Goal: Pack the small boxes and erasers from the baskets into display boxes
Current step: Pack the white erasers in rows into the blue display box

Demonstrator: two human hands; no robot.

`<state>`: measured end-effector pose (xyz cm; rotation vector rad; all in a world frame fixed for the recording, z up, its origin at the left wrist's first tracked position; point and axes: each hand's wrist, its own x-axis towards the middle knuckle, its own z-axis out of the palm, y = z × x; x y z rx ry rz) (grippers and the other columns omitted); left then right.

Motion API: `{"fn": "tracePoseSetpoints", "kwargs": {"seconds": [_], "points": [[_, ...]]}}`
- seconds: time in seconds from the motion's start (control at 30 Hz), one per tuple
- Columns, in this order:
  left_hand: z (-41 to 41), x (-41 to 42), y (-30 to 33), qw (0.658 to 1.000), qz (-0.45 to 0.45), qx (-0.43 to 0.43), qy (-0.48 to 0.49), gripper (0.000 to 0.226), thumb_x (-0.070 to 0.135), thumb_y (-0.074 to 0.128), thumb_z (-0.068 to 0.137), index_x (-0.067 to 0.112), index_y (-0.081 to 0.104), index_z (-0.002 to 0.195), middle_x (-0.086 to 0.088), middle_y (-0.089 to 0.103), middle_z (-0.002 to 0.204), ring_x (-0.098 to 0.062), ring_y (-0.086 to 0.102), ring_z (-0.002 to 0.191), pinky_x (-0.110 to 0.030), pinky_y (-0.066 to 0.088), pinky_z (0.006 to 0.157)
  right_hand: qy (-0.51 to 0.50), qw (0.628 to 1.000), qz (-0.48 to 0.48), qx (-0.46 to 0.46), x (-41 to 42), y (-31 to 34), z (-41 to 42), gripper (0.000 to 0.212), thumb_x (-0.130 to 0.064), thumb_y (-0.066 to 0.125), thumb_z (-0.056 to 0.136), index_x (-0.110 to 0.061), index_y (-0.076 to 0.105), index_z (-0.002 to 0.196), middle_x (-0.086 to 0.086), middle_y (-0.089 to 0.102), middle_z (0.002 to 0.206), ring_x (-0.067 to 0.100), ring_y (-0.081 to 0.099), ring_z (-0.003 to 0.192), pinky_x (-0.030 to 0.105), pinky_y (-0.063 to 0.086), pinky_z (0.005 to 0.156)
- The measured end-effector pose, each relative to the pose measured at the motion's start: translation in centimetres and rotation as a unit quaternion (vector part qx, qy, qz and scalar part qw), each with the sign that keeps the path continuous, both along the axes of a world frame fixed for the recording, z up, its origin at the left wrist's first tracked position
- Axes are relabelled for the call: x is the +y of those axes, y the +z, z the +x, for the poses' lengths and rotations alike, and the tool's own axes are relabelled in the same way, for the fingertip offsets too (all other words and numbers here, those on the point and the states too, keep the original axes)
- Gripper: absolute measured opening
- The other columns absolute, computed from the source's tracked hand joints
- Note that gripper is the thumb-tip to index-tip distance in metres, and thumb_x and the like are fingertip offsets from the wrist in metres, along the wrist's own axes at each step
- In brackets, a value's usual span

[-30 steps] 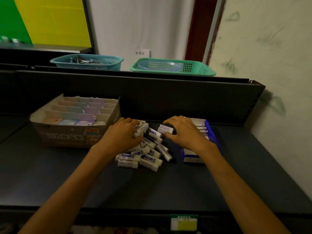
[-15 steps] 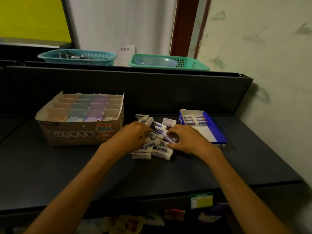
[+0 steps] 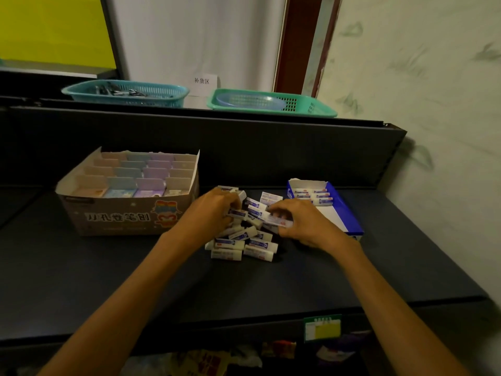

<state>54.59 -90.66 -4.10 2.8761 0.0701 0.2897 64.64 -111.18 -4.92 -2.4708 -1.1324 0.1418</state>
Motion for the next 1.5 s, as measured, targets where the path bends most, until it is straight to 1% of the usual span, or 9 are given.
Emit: {"fn": "tracePoseSetpoints", "kwargs": {"seconds": [0.17,0.4,0.57,0.73,0.87,1.07,1.27,1.37,1.5], "points": [[0.1,-0.1,0.6,0.999,-0.021,-0.039,-0.006,0.033,0.023,0.067,0.084,0.026,0.056,0.115,-0.001,0.050,0.119,-0.017,0.053,0.102,-0.030,0.046,0.090,-0.002,0.999,0.023,-0.032,-0.5,0.1,0.9,0.047,-0.025,0.071,0.082,-0.031,0.055,0.126,-0.005,0.053,0.126,0.010,0.045,0.117,0.035,0.042,0.102],[1.8,-2.1,0.6,0.997,0.008,-0.063,-0.052,0.038,0.028,0.064,0.086,0.023,0.057,0.123,0.002,0.054,0.120,-0.013,0.045,0.110,-0.028,0.041,0.091,-0.018,0.996,0.071,-0.059,-2.8,1.3,1.0,0.038,-0.014,0.070,0.083,-0.023,0.061,0.119,-0.011,0.049,0.105,-0.006,0.043,0.087,0.005,0.034,0.075],[3.9,-4.5,1.2,0.996,0.018,-0.049,-0.072,0.038,0.029,0.062,0.088,0.023,0.055,0.125,0.002,0.053,0.125,-0.013,0.044,0.115,-0.028,0.039,0.096,-0.029,0.987,0.148,-0.058,-4.9,1.3,2.8,0.033,-0.011,0.073,0.079,-0.024,0.063,0.108,-0.011,0.058,0.101,0.002,0.054,0.093,0.008,0.040,0.075],[6.8,-6.9,1.8,0.997,0.018,-0.041,-0.062,0.035,0.029,0.062,0.088,0.024,0.056,0.122,0.004,0.053,0.123,-0.015,0.046,0.116,-0.025,0.036,0.096,-0.022,0.976,0.216,0.017,-7.5,1.6,5.5,0.031,-0.013,0.074,0.079,-0.020,0.060,0.106,-0.011,0.063,0.100,0.004,0.062,0.089,0.015,0.051,0.079],[8.9,-8.6,2.0,0.998,0.045,-0.015,-0.031,0.041,0.031,0.063,0.087,0.026,0.052,0.126,0.004,0.051,0.125,-0.014,0.044,0.116,-0.033,0.038,0.100,-0.022,0.957,0.276,0.090,-9.0,1.5,8.2,0.027,-0.007,0.072,0.080,-0.020,0.056,0.098,-0.005,0.066,0.104,0.002,0.065,0.097,0.017,0.053,0.080],[11.2,-10.2,1.2,0.999,0.031,-0.042,-0.007,0.040,0.031,0.066,0.084,0.025,0.056,0.123,0.004,0.055,0.121,-0.013,0.048,0.111,-0.030,0.041,0.095,-0.007,0.953,0.273,0.131,-10.6,0.4,12.3,0.025,-0.005,0.073,0.078,-0.013,0.058,0.096,-0.004,0.066,0.103,0.005,0.067,0.094,0.021,0.055,0.077],[12.6,-11.4,0.9,0.999,0.026,-0.043,-0.008,0.038,0.030,0.065,0.085,0.023,0.056,0.121,0.002,0.056,0.120,-0.012,0.049,0.108,-0.027,0.041,0.093,0.023,0.959,0.250,0.134,-11.3,0.0,14.3,0.026,-0.017,0.071,0.082,-0.023,0.063,0.106,-0.009,0.065,0.106,0.001,0.064,0.098,0.018,0.054,0.078],[13.1,-12.0,1.0,0.999,0.011,-0.042,0.008,0.037,0.032,0.067,0.082,0.025,0.056,0.117,0.002,0.054,0.115,-0.011,0.051,0.099,-0.026,0.043,0.088,0.020,0.968,0.221,0.117,-11.5,-0.1,14.8,0.024,-0.020,0.069,0.084,-0.030,0.061,0.104,-0.016,0.062,0.104,-0.005,0.061,0.098,0.014,0.052,0.074],[14.0,-12.5,0.9,1.000,-0.012,-0.021,0.002,0.038,0.036,0.071,0.079,0.025,0.056,0.113,0.003,0.051,0.108,-0.007,0.049,0.087,-0.023,0.043,0.078,0.006,0.967,0.227,0.114,-11.6,-0.1,15.1,0.023,-0.021,0.072,0.082,-0.027,0.063,0.102,-0.016,0.063,0.104,-0.006,0.060,0.098,0.012,0.051,0.073]]}}
